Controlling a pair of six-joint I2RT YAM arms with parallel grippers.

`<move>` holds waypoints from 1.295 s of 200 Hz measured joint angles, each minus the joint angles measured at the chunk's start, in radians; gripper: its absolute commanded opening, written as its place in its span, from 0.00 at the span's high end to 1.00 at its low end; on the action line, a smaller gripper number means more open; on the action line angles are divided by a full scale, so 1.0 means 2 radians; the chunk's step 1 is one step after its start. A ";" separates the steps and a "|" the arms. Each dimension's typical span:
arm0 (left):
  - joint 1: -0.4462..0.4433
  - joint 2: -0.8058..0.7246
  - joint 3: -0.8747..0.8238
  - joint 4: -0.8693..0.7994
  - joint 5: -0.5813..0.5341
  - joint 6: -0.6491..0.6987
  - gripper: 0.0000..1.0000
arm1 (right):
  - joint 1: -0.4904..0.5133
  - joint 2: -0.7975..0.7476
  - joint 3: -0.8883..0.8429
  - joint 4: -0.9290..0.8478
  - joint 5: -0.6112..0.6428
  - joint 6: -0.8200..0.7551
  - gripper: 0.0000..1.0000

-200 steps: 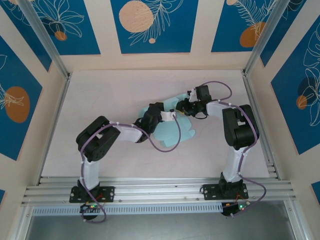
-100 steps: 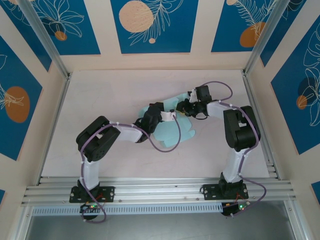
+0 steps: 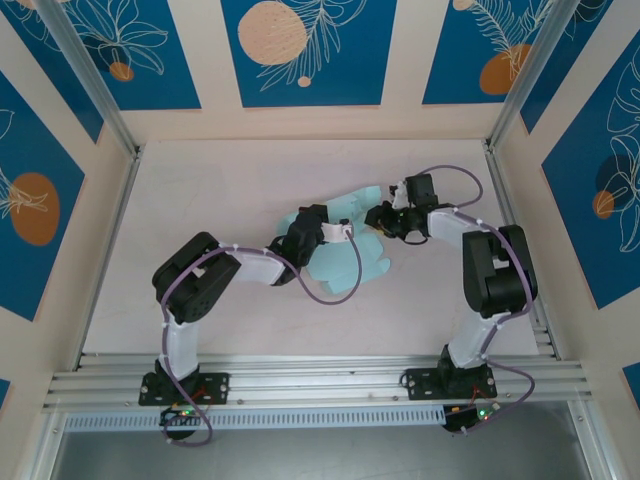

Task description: Fold the paper box

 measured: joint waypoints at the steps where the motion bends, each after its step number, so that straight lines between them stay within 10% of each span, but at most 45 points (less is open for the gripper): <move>1: 0.000 0.000 0.000 0.000 0.000 0.000 1.00 | 0.000 -0.001 0.000 0.000 0.000 0.000 0.69; 131: 0.000 0.003 0.000 0.012 0.010 0.018 1.00 | -0.068 -0.076 0.076 -0.088 0.015 -0.048 0.59; 259: 0.000 0.003 0.000 0.014 0.016 0.024 1.00 | -0.073 0.125 0.311 -0.140 -0.015 -0.073 0.59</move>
